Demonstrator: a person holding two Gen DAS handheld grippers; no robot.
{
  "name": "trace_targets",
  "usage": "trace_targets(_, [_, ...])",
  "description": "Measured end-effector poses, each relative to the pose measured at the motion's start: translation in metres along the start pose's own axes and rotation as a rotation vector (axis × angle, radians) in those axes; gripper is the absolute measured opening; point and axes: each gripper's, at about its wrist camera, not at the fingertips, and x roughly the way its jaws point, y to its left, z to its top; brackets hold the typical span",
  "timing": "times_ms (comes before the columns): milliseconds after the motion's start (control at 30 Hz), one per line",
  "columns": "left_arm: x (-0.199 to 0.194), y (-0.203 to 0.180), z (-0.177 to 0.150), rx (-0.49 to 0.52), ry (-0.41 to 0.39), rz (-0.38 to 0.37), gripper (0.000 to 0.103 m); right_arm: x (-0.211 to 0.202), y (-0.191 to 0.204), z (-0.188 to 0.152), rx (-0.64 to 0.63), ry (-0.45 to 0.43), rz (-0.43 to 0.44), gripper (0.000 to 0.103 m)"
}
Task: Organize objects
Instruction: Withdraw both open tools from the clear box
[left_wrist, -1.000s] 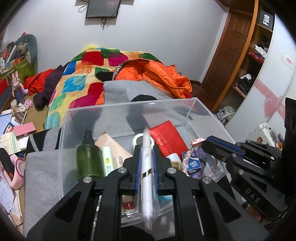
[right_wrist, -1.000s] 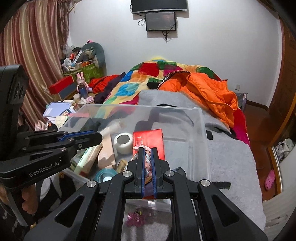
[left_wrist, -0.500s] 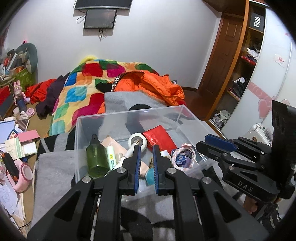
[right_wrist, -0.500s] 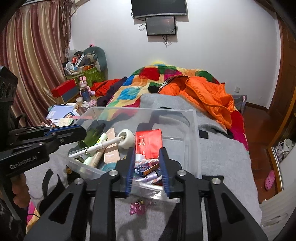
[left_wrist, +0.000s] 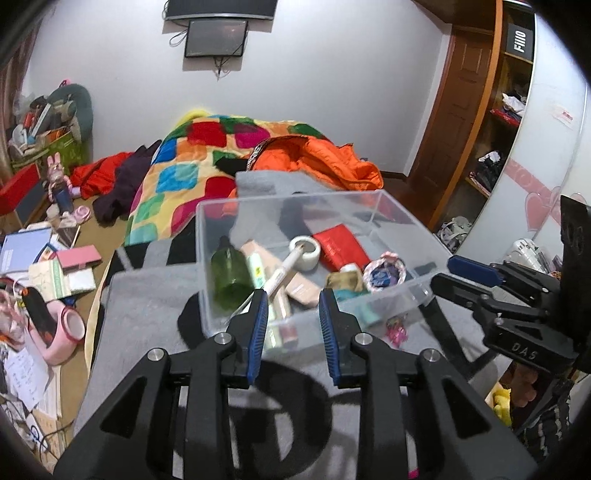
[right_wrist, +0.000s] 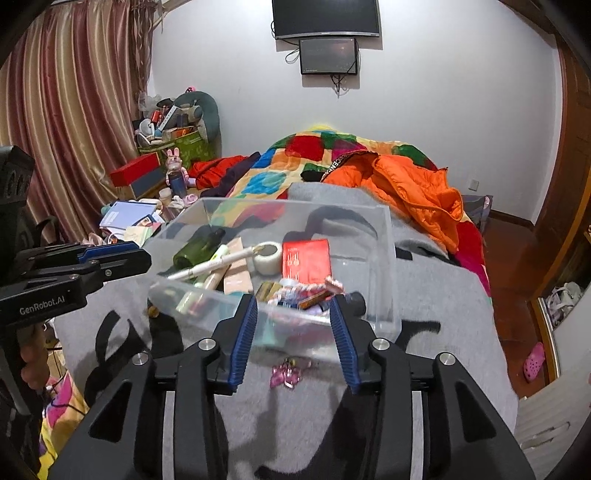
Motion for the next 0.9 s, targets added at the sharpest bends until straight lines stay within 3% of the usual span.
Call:
trace_targets(433, [0.006, 0.007, -0.033, 0.045, 0.041, 0.076, 0.032, 0.016, -0.005, -0.03, 0.051, 0.083, 0.023, 0.043])
trace_targets(700, [0.035, 0.027, -0.051, -0.016, 0.137, 0.088, 0.032, 0.031, -0.006, -0.045, 0.052, 0.149, 0.019, 0.043])
trace_targets(900, [0.051, 0.037, -0.048, -0.04, 0.167, 0.125, 0.032, 0.043, 0.0, -0.046, 0.023, 0.179, 0.027, 0.044])
